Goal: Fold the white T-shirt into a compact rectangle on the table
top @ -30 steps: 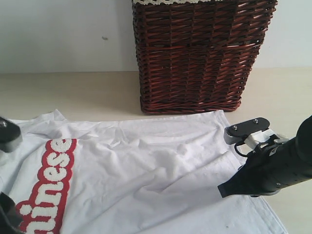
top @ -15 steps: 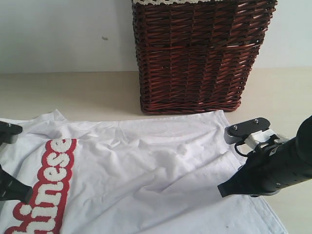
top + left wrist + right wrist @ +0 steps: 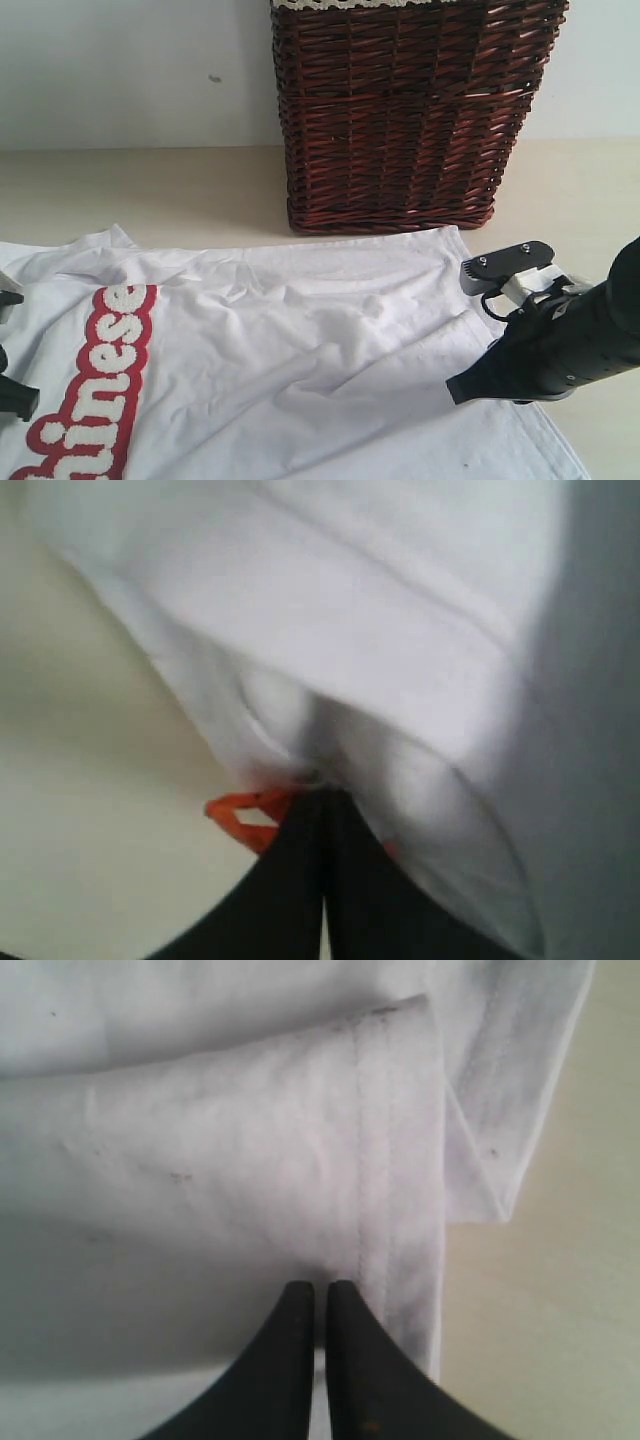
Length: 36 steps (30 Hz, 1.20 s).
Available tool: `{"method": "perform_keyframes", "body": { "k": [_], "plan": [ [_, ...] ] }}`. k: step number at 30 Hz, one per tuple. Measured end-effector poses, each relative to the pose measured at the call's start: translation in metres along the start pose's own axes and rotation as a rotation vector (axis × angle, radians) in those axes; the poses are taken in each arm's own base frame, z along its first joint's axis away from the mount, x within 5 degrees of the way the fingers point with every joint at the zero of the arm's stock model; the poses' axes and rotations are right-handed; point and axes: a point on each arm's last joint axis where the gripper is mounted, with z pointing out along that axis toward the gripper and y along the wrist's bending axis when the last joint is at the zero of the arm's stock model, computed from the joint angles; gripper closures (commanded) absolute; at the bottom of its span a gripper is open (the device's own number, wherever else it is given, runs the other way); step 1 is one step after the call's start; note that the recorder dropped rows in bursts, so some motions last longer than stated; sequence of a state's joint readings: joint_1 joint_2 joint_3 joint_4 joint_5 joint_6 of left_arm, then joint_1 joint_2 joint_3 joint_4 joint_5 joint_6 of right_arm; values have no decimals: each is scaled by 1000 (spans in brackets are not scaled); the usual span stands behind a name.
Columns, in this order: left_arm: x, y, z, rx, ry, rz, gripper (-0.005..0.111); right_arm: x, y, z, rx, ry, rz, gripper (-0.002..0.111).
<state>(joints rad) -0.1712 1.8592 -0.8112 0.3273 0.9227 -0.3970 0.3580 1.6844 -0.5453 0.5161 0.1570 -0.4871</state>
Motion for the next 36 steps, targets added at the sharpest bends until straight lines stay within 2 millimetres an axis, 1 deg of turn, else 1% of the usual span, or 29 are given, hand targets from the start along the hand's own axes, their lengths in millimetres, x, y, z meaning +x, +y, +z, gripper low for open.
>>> {"method": "perform_keyframes", "body": {
  "k": [3, 9, 11, 15, 19, 22, 25, 28, 30, 31, 33, 35, 36],
  "plan": [
    [-6, 16, 6, -17, 46, -44, 107, 0, 0, 0, 0, 0, 1, 101],
    [-20, 45, 8, 8, 29, -133, 107, 0, 0, 0, 0, 0, 1, 101],
    [-23, 52, 8, 14, 19, -140, 107, 0, 0, 0, 0, 0, 1, 101],
    [-24, 63, 9, 17, 29, -156, 107, 0, 0, 0, 0, 0, 1, 101],
    [-25, 71, 9, 18, 29, -176, 107, 0, 0, 0, 0, 0, 1, 101],
    [-29, 73, -7, 50, -51, -202, 107, 0, 0, 0, 2, -5, 1, 101],
    [-28, 72, -37, 115, -207, -221, 107, -3, 0, -3, 7, -27, 2, 101],
    [-22, 66, -67, 208, -337, -211, 107, -6, 0, -9, 8, -58, 1, 101],
    [-17, 56, -81, 279, -399, -164, 107, -8, 0, -15, 8, -83, -1, 101],
    [-13, 46, -85, 324, -422, -131, 107, -9, 1, -18, 8, -98, -2, 101],
    [-8, 25, -87, 381, -445, -51, 107, -11, 1, -25, 10, -128, -3, 101],
    [-2, 0, -81, 404, -440, 30, 107, -10, 1, -30, 10, -147, -5, 101],
    [-1, -10, -78, 402, -428, 58, 107, -9, 1, -32, 11, -154, -5, 101]
  ]
}}
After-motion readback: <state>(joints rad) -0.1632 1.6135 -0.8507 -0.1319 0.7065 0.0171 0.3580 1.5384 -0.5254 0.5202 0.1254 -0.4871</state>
